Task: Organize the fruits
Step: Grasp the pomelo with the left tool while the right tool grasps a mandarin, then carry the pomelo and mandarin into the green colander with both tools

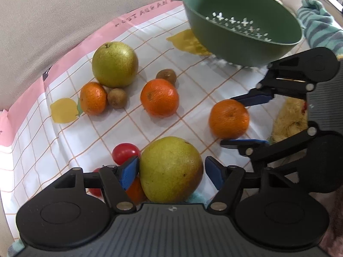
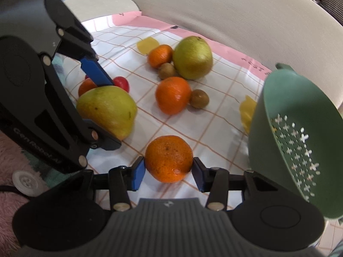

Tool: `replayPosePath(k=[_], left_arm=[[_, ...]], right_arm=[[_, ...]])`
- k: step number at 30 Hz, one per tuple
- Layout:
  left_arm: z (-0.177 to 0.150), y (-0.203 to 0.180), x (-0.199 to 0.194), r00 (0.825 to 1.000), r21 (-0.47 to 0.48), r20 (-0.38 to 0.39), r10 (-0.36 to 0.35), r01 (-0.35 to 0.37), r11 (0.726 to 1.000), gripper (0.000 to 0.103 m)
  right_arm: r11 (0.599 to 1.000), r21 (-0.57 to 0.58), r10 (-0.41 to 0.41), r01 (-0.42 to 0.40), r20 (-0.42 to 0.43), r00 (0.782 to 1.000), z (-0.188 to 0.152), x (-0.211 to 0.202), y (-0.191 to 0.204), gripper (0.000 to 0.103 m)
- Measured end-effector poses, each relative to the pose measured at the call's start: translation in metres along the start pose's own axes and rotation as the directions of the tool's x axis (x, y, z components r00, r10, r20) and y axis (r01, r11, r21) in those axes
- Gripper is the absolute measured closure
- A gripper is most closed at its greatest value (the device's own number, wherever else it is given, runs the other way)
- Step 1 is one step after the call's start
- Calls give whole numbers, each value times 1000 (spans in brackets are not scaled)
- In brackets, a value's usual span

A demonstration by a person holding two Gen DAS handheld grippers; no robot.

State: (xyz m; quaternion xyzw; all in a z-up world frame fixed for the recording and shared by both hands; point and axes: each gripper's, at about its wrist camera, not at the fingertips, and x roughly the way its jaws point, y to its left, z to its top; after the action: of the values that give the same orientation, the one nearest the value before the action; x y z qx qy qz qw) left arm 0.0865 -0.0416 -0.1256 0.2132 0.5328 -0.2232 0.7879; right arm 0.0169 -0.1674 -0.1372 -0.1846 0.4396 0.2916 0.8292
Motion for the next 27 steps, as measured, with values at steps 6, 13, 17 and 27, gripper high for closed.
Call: replayPosePath(k=[6,13,17,27], left_arm=[[1,2,1,1000,-25,1,3,-3,1000,29],[-1,2,-9,999,-68,27,41,-39,997,29],[-4,4,-23,996,-118,65,61,-53,992,29],[-1,8,-68,985,-248,167,52,-9,969,29]], right_arm=[[1000,-10,-12,12,-2,1000,0,2,2,58],[999,46,0,0,10,1000,-1,0,-2,59],[998,64,-8,6,34,999,-2,-8,-3,59],[993,109,-62,45,157,986,-5,-49,-4,60]])
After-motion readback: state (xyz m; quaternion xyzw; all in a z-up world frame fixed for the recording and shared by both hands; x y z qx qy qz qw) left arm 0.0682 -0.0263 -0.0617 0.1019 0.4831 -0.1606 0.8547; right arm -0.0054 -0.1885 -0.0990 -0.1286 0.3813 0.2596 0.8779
